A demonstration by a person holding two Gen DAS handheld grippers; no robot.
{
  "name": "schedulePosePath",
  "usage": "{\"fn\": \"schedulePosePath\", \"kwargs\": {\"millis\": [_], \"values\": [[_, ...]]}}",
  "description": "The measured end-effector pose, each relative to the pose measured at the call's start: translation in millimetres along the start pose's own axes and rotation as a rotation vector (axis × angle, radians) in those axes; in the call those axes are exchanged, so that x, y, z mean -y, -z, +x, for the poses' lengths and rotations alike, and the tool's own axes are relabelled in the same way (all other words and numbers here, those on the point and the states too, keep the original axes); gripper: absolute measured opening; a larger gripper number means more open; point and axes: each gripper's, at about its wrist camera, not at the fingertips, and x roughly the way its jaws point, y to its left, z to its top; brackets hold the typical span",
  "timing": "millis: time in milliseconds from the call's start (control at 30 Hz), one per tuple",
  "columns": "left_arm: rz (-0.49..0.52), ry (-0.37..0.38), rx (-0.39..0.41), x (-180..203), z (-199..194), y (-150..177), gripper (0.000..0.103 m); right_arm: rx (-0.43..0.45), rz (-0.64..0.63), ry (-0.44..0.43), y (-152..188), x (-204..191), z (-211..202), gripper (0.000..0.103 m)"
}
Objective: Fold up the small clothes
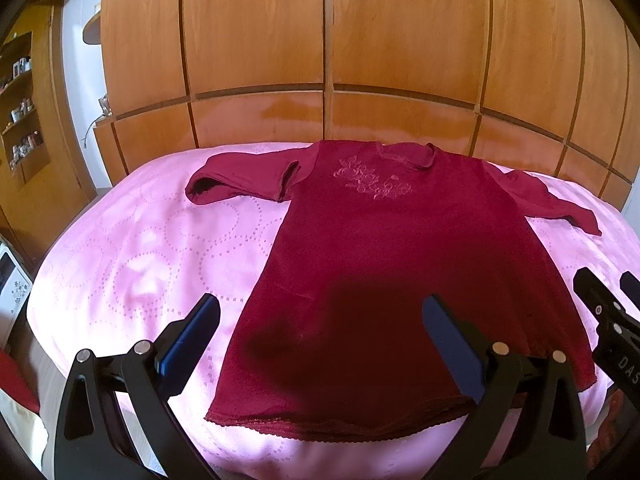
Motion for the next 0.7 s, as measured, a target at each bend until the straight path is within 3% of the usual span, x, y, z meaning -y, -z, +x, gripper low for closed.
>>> {"fn": "schedulePosePath", "kwargs": {"millis": [700], "values": [[-0.006,0.001,-0.022,-1.5,4.0,-2.9,0.101,-0.013,-0.003,-0.008,1.0,-0.7,1.1,0.1]]}}
